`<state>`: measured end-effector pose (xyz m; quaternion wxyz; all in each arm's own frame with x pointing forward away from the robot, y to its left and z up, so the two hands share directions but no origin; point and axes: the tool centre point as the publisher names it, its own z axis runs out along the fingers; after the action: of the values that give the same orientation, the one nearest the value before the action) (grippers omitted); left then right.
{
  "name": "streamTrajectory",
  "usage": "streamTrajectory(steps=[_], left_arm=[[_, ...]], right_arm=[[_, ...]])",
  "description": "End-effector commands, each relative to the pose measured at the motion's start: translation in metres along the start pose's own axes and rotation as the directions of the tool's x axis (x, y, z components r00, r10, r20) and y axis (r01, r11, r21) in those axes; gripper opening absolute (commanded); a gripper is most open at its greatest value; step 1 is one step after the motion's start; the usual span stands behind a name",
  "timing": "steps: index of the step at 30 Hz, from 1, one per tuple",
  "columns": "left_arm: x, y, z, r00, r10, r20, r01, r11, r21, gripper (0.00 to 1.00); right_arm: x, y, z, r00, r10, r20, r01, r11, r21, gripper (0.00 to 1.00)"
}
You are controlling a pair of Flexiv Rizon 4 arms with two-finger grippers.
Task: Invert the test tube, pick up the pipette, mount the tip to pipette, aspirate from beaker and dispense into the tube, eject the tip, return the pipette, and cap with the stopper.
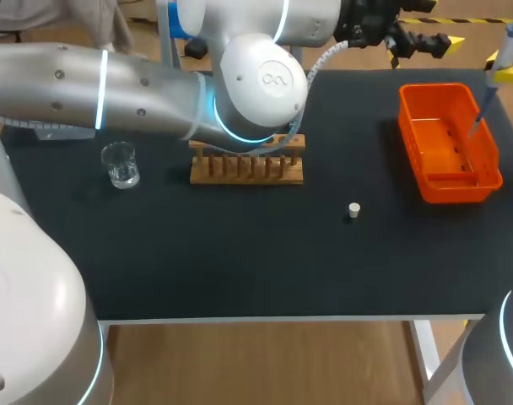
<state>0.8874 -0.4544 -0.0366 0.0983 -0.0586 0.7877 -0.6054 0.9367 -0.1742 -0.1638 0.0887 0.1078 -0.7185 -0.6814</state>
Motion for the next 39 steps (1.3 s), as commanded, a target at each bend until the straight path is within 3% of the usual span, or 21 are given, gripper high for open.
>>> streamTrajectory(steps=[1, 30, 39], left_arm=[[-0.001, 0.001, 0.001, 1.000, -0.001, -0.004, 0.001, 1.000, 0.004, 1.00], [-0.001, 0.001, 0.001, 1.000, -0.001, -0.004, 0.001, 1.000, 0.004, 1.00], [0.003, -0.020, 0.036, 0.999, -0.008, 0.032, 0.011, 0.996, -0.091, 1.00]], right_arm=[[-0.004, 0.001, -0.003, 1.000, -0.005, -0.003, 0.005, 1.000, 0.008, 0.00], [-0.007, 0.006, 0.003, 0.999, -0.027, 0.031, 0.027, 1.000, -0.008, 0.00], [-0.007, 0.006, 0.003, 0.999, -0.027, 0.031, 0.027, 1.000, -0.008, 0.00]])
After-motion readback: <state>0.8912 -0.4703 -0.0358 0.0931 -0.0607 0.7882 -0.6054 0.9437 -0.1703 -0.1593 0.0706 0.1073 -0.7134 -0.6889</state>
